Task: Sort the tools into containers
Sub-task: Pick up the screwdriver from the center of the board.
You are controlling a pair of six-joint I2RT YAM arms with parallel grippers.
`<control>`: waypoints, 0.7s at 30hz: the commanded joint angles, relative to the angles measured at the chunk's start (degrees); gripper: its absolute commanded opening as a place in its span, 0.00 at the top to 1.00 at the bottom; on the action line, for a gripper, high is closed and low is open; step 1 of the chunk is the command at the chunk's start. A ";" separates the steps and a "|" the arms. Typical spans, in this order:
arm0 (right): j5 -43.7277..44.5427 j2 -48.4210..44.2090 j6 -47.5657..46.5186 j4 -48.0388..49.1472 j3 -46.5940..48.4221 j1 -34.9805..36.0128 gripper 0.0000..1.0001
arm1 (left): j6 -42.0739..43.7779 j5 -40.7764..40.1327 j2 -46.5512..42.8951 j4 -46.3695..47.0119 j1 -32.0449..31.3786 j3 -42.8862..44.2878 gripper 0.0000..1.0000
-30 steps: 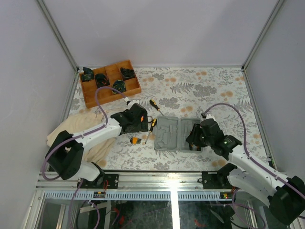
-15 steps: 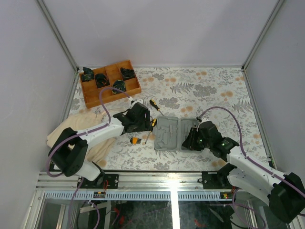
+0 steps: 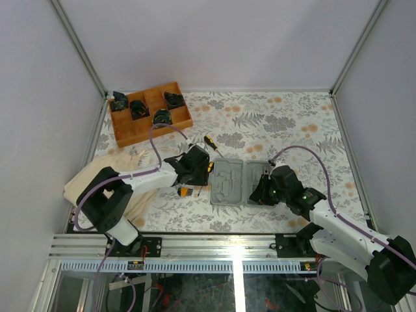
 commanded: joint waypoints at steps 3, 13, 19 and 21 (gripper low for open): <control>0.84 -1.28 0.64 0.67 -0.33 0.41 0.74 | 1.52 0.35 2.78 3.70 -1.68 0.70 0.63; 0.81 -1.37 0.68 0.86 -0.67 0.43 0.74 | 1.87 0.17 7.08 3.96 -2.25 1.98 0.79; 1.11 -1.64 0.70 0.57 -0.77 0.41 0.74 | 1.70 -1.95 8.25 2.33 -2.29 2.25 0.96; 1.78 -1.86 0.83 0.00 -0.58 0.41 0.74 | 1.62 -2.79 7.90 1.62 -2.30 2.25 1.00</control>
